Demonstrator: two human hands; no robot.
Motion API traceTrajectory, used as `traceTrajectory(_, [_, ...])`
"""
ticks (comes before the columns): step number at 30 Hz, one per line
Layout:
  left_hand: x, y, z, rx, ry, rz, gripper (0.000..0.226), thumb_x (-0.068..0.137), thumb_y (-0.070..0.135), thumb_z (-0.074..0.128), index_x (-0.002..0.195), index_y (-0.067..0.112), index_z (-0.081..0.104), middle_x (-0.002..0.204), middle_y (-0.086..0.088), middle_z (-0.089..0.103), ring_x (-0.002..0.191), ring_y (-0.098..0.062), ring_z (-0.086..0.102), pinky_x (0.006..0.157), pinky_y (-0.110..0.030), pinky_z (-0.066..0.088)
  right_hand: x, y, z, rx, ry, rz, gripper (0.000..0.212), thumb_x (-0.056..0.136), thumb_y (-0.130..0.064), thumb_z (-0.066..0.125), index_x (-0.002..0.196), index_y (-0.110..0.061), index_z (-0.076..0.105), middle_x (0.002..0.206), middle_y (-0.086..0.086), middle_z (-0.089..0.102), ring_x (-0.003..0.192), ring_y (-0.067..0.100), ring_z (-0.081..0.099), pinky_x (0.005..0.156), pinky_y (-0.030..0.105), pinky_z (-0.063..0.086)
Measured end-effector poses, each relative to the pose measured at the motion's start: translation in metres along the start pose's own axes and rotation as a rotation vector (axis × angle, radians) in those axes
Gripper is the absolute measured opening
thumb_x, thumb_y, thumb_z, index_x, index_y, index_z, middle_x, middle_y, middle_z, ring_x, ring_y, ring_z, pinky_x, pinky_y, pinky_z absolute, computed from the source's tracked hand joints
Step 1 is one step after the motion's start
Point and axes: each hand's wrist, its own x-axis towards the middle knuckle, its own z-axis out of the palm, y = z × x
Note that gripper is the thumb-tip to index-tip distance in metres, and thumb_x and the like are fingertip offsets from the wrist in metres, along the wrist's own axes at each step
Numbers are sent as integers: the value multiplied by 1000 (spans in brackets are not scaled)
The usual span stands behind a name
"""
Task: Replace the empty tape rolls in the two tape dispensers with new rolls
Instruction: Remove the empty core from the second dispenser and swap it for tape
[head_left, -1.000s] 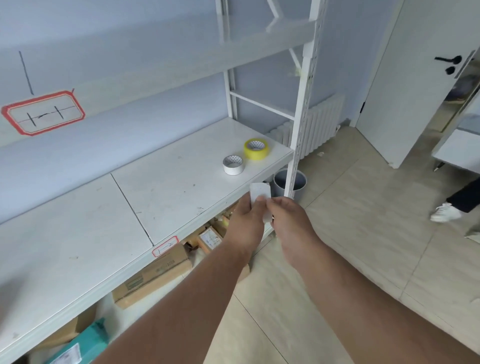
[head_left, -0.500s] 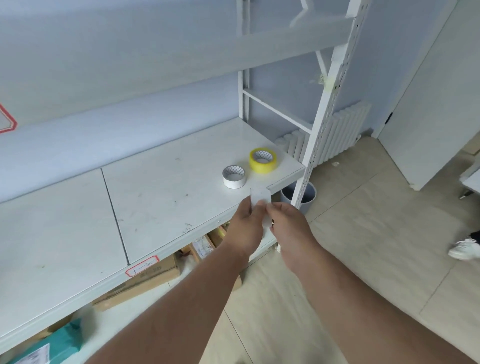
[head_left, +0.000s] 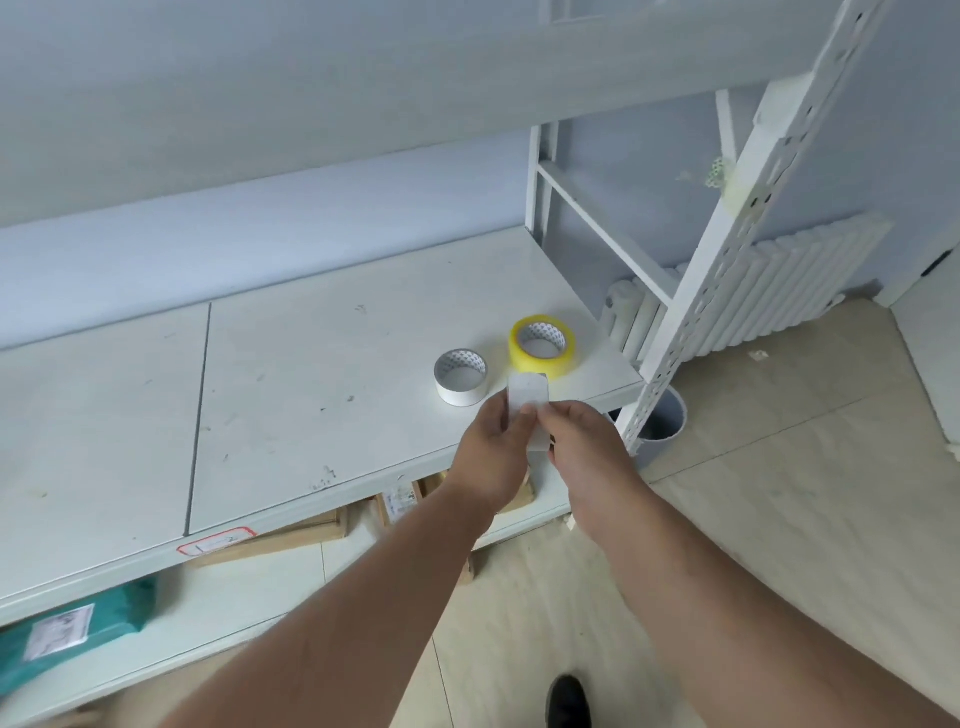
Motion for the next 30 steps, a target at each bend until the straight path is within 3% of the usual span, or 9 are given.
traceTrajectory(3, [21,-8,0,56,17,6,38,101,47,53,136,33,62,128,12,72,120,-8,65,99,-30,51,21,-4,-3,-34,-28,-1,29,81,-44,62,96,-21,74,98,-4,79,99,18,71,96,44,56])
traceTrajectory(6, [47,-24,-17,178,113,26,58,97,58,51,146,27,56,143,8,65,135,-11,57,116,-39,44,40,-7,-1,-82,-58,-18,16,95,-32,64,92,-18,70,87,-3,69,81,17,59,81,37,49])
traceTrajectory(9, [72,-44,-41,490,244,67,48,105,44,52,147,22,54,147,3,59,138,-16,54,112,-35,44,54,-8,3,-147,-39,-22,13,100,-31,63,91,-22,67,80,-5,62,71,14,52,69,33,42])
traceTrajectory(12, [96,-58,-57,758,228,76,46,104,32,54,149,23,49,157,2,49,144,-22,44,112,-38,42,64,-7,6,-231,-48,-53,14,100,-34,61,91,-25,68,79,-9,60,65,13,47,59,31,35])
traceTrajectory(18, [140,-71,-55,1020,184,60,44,101,28,59,145,30,54,167,0,32,150,-29,33,118,-42,36,84,-16,9,-320,-86,-127,14,100,-31,61,92,-22,69,80,-9,63,72,13,53,64,30,39])
traceTrajectory(22, [158,-73,-54,999,249,-10,25,103,25,56,124,29,69,168,4,31,148,-29,34,111,-43,42,101,-21,9,-394,-154,-138,15,100,-28,61,86,-23,66,71,-9,56,67,12,48,61,29,36])
traceTrajectory(25, [153,-69,-58,819,358,-59,24,105,23,53,120,24,71,165,5,38,146,-28,39,104,-44,48,112,-24,11,-436,-211,-163,17,99,-28,61,84,-22,65,71,-7,55,68,16,48,63,30,38])
traceTrajectory(28, [142,-67,-71,660,471,-39,18,104,23,56,111,23,72,152,1,50,137,-29,49,104,-43,49,121,-28,22,-566,-297,-250,15,101,-26,58,94,-17,68,78,-10,60,74,12,54,64,26,42])
traceTrajectory(30, [134,-68,-81,613,519,-11,14,103,24,58,103,24,72,143,0,55,131,-28,53,101,-40,49,129,-27,33,-659,-349,-318,16,103,-24,57,90,-17,64,79,-9,60,76,16,54,64,23,41])
